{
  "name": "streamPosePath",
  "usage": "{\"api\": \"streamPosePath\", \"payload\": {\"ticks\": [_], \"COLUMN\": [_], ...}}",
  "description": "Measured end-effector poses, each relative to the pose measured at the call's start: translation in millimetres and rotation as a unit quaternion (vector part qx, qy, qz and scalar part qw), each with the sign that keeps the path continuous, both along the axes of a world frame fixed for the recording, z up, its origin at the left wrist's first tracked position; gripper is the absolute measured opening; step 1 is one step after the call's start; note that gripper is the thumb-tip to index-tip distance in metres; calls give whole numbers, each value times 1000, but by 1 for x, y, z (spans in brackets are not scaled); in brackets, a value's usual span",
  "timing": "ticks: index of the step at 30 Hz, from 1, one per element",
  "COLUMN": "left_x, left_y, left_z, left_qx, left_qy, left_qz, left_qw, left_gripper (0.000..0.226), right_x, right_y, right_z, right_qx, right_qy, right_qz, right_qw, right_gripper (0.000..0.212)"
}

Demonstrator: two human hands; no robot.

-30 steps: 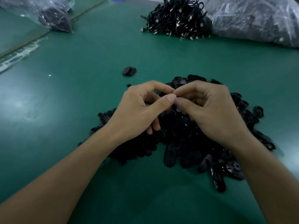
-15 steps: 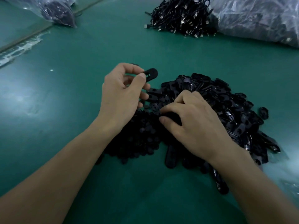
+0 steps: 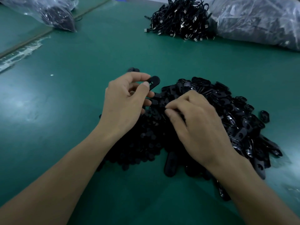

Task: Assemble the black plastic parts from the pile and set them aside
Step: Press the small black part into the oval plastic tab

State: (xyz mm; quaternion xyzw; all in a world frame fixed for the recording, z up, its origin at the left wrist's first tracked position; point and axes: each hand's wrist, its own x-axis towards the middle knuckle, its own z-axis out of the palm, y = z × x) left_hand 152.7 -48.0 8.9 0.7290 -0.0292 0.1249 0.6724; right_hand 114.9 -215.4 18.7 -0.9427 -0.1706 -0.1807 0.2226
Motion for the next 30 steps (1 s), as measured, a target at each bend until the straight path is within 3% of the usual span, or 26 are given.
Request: {"api": "streamPosePath", "payload": {"ticks": [4,11,16,22,25,30], "left_x": [-6,-13,-6,-2,-1,0], "left_y": [-3,-14,-12,-4,-2,-1], "left_z": [-1,-7,-6,1,3,2], "left_qx": [12,4,-26,-62,-58,-59], "left_qy": [-28,-13,-32,-31,-23,-19], "left_qz": [-49,-112,-17,56,68,89], "left_qw": [998,994,999,996,996,994], "left_gripper": [15,14,18,22,19,12], "right_x": [-3,-7,-11,-17,-16,-4], "right_y": [-16,-49,-54,-44,-18,13], "right_z": [13,9,5,25,35,26], "right_qx": [216,270,157,-48,-68,-140], "right_qy": [27,76,13,53,18,111], "right_qz": [-7,-33,-92,-121,-77,43], "right_qw": [976,959,983,990,995,983], "right_gripper": [17,20,15,28,27,29]}}
